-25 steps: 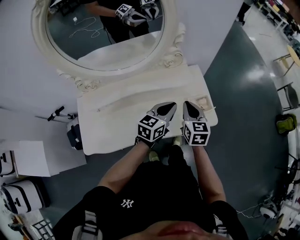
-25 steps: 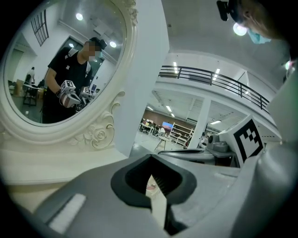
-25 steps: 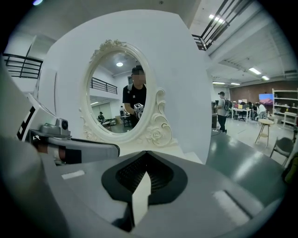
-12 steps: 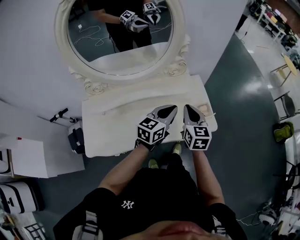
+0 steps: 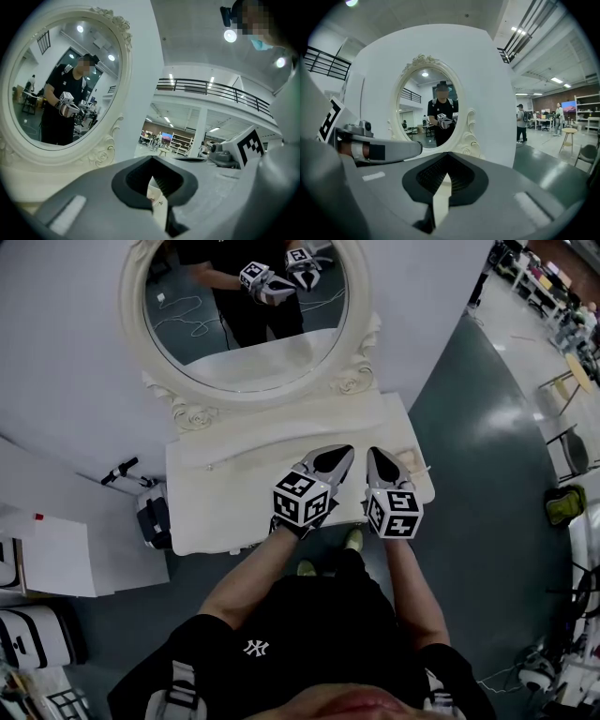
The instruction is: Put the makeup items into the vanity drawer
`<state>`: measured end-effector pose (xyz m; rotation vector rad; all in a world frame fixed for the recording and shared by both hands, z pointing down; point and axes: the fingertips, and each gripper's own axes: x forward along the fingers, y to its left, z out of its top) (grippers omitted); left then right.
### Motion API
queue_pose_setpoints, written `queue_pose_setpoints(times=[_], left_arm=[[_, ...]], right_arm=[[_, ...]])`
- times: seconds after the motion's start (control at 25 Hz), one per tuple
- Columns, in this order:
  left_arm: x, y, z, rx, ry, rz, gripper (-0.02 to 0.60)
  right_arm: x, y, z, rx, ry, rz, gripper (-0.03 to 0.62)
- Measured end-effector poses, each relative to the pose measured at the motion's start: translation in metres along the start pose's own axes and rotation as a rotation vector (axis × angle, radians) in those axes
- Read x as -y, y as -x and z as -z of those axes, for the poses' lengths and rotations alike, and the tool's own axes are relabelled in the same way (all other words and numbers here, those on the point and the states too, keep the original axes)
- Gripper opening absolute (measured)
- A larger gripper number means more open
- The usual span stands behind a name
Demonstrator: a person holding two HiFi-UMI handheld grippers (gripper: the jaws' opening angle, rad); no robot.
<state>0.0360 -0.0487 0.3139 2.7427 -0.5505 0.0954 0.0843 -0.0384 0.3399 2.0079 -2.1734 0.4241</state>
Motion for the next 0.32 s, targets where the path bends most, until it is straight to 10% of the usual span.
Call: queue_pose_setpoints(times=[0.32], left_arm=[[-0.002,0.0011,0.0006,0.004,0.004,-0.001,0.0]], right_arm=[[-0.0019,-0.0015,0.0014,-0.001,0.006,0.0,0.023]])
